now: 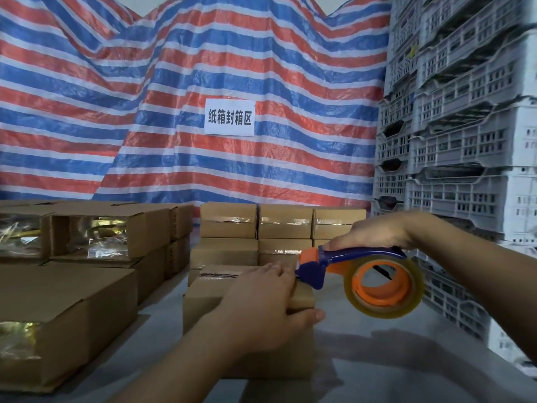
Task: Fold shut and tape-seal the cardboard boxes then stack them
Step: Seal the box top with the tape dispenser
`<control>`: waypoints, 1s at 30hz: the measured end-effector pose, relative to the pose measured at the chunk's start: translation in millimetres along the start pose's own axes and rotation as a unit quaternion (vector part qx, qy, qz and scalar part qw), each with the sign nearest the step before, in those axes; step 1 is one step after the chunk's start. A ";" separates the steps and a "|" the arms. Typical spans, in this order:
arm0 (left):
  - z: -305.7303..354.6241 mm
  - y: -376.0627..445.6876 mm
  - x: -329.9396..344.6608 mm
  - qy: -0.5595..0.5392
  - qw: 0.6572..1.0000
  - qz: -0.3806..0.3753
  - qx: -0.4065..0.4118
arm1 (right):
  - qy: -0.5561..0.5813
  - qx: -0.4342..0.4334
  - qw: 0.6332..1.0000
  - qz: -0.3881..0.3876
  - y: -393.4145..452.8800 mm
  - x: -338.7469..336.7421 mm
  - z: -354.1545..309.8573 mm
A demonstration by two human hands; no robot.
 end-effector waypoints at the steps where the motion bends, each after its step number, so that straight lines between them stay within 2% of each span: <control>1: -0.7 0.1 0.5 -0.002 1.000 -0.001 0.002 | 0.003 -0.001 1.000 0.001 0.3 -0.7 0.3; 5: -0.3 -0.3 -1.1 0.000 1.000 0.002 0.005 | -0.021 -0.005 1.000 0.000 -3.5 -8.5 -3.2; 15: -2.4 -4.1 -3.3 -0.002 1.000 0.003 0.001 | 0.054 0.018 0.996 -0.062 -30.6 -34.8 23.7; 17: -2.5 -4.8 -4.0 -0.005 1.000 0.000 -0.001 | 0.026 0.033 0.998 -0.044 -34.9 -38.6 31.2; 22: 4.4 -7.1 -5.2 -0.019 1.000 -0.017 0.011 | -0.140 0.045 0.989 0.015 -25.8 -28.2 31.6; 30: 7.3 -5.9 -5.1 -0.005 0.999 -0.029 0.016 | -0.252 0.057 0.965 0.048 -13.9 -15.5 -1.5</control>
Point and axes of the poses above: each hand's wrist, its own y-axis towards the middle knuckle, its own x-axis out of the palm, z = x × y, the point moved 10 cm from there along y, towards the middle knuckle, and after that the axes turned 10 degrees about z, right-handed, at the moved point
